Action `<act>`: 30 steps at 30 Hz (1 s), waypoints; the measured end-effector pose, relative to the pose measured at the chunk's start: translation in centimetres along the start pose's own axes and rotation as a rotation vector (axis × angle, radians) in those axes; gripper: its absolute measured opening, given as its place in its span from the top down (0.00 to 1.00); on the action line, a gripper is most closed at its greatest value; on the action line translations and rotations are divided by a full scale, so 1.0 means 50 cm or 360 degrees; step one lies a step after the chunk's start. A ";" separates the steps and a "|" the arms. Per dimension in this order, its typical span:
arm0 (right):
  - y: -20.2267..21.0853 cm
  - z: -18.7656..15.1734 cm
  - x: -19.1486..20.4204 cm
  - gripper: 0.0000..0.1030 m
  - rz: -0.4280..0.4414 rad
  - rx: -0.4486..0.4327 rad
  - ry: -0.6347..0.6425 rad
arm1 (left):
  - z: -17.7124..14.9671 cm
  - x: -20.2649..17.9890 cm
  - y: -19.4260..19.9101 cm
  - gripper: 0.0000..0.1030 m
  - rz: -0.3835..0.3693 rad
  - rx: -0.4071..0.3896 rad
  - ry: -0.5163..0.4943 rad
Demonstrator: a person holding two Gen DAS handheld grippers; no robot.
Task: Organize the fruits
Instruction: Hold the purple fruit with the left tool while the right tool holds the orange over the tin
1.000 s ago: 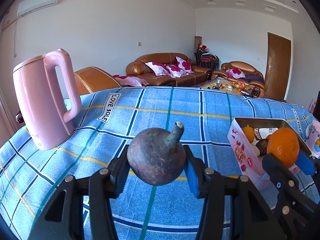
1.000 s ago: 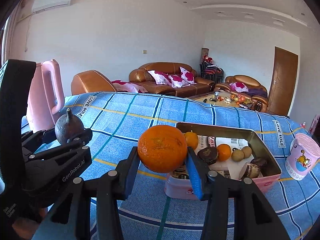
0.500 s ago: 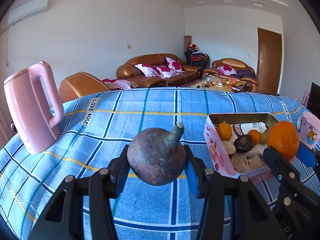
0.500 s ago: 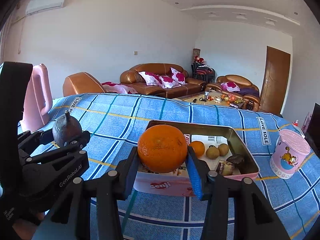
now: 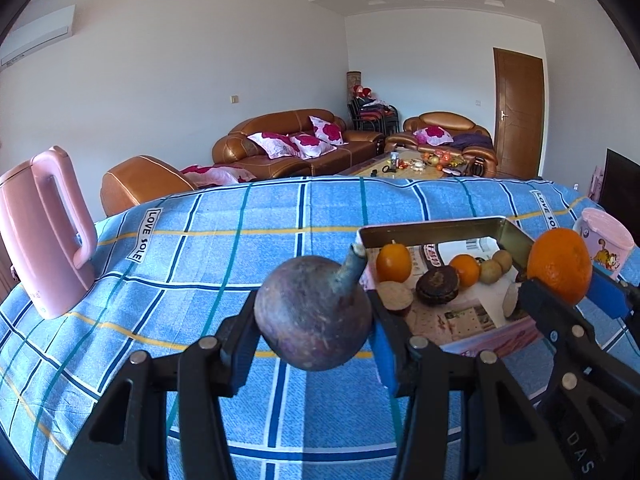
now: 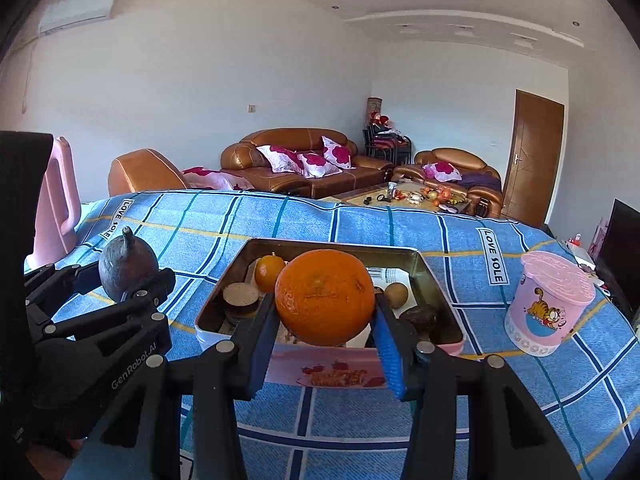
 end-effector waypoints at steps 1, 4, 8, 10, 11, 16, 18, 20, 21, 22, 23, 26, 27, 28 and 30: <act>-0.001 0.001 -0.005 0.53 -0.0007 0.0000 -0.0003 | 0.000 -0.006 0.000 0.50 -0.0007 -0.0003 -0.0007; -0.005 0.003 -0.023 0.53 -0.0028 0.0002 -0.0014 | 0.001 -0.023 0.001 0.50 -0.0024 -0.0006 -0.0027; -0.007 0.001 -0.047 0.53 -0.0056 0.0007 -0.0026 | 0.003 -0.043 0.001 0.50 -0.0044 -0.0006 -0.0044; -0.007 0.000 -0.059 0.53 -0.0068 0.0008 -0.0032 | 0.003 -0.053 0.000 0.50 -0.0055 -0.0004 -0.0049; -0.007 0.001 -0.064 0.53 -0.0075 0.0008 -0.0034 | 0.003 -0.059 -0.001 0.50 -0.0060 -0.0002 -0.0053; -0.009 -0.001 -0.089 0.53 -0.0109 0.0009 -0.0044 | 0.006 -0.086 -0.005 0.50 -0.0090 -0.0002 -0.0081; -0.008 -0.002 -0.099 0.53 -0.0126 0.0009 -0.0049 | 0.008 -0.097 -0.007 0.50 -0.0102 0.0001 -0.0091; -0.009 -0.001 -0.112 0.53 -0.0144 0.0009 -0.0056 | 0.009 -0.106 -0.009 0.50 -0.0115 0.0004 -0.0097; -0.011 0.000 -0.116 0.53 -0.0154 0.0010 -0.0059 | 0.010 -0.111 -0.010 0.50 -0.0122 0.0006 -0.0100; -0.013 -0.001 -0.122 0.53 -0.0164 0.0012 -0.0062 | 0.011 -0.115 -0.011 0.50 -0.0130 0.0009 -0.0102; -0.014 -0.001 -0.127 0.53 -0.0171 0.0015 -0.0067 | 0.012 -0.120 -0.013 0.50 -0.0138 0.0012 -0.0103; -0.018 0.000 -0.145 0.53 -0.0192 0.0017 -0.0083 | 0.013 -0.135 -0.018 0.50 -0.0162 0.0023 -0.0110; -0.018 0.000 -0.150 0.53 -0.0201 0.0017 -0.0085 | 0.014 -0.139 -0.019 0.50 -0.0171 0.0025 -0.0111; -0.019 0.000 -0.153 0.53 -0.0209 0.0016 -0.0087 | 0.014 -0.144 -0.020 0.50 -0.0180 0.0027 -0.0113; -0.020 0.000 -0.161 0.53 -0.0228 0.0016 -0.0093 | 0.015 -0.153 -0.022 0.50 -0.0200 0.0033 -0.0115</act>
Point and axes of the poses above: each gripper's, at about its wrist camera, not at the fingertips, and y roughly against the way its jaws point, x to its left, z to its top, the point moved 2 cm from there along -y, roughly the way its jaws point, and after that the axes turned 5 degrees about -z, right-handed, at the moved point
